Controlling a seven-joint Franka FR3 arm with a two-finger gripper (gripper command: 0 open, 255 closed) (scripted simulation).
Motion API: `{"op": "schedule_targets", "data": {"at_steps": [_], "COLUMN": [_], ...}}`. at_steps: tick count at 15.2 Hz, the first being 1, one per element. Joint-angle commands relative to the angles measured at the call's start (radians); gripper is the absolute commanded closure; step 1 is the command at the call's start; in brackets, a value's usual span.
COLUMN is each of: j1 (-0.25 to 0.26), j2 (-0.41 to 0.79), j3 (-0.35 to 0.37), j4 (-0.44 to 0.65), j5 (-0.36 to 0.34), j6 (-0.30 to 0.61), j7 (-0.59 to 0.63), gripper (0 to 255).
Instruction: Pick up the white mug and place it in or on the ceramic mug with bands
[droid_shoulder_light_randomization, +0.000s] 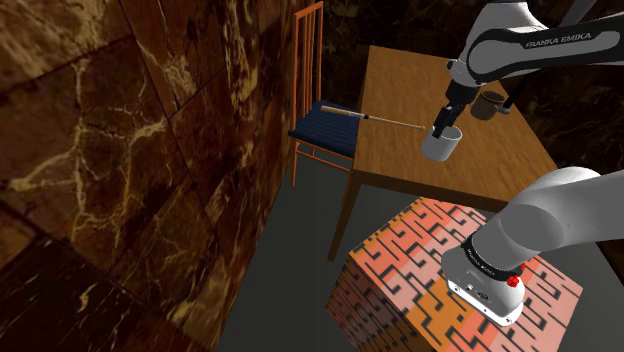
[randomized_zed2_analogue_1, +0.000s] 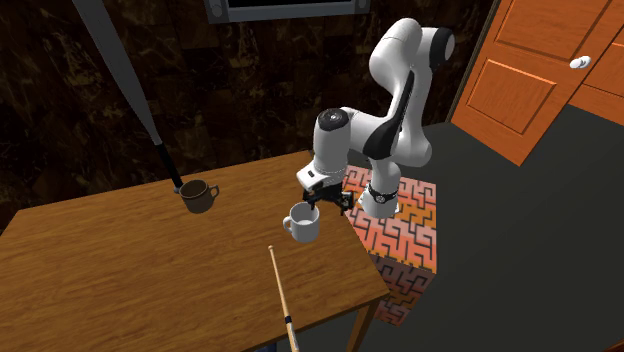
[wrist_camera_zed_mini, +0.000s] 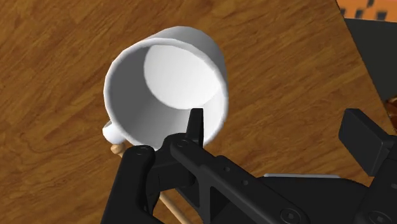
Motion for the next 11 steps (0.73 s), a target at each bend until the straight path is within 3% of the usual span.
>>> {"op": "schedule_targets", "data": {"at_steps": [1, 11], "j1": [-0.012, -0.015], "j2": [0.056, 0.148], "j3": [-0.046, -0.087], "j4": [-0.005, -0.064], "j5": [-0.022, -0.038], "j6": [0.073, 0.228], "j7": [-0.049, -0.068], "gripper": [0, 0]}}
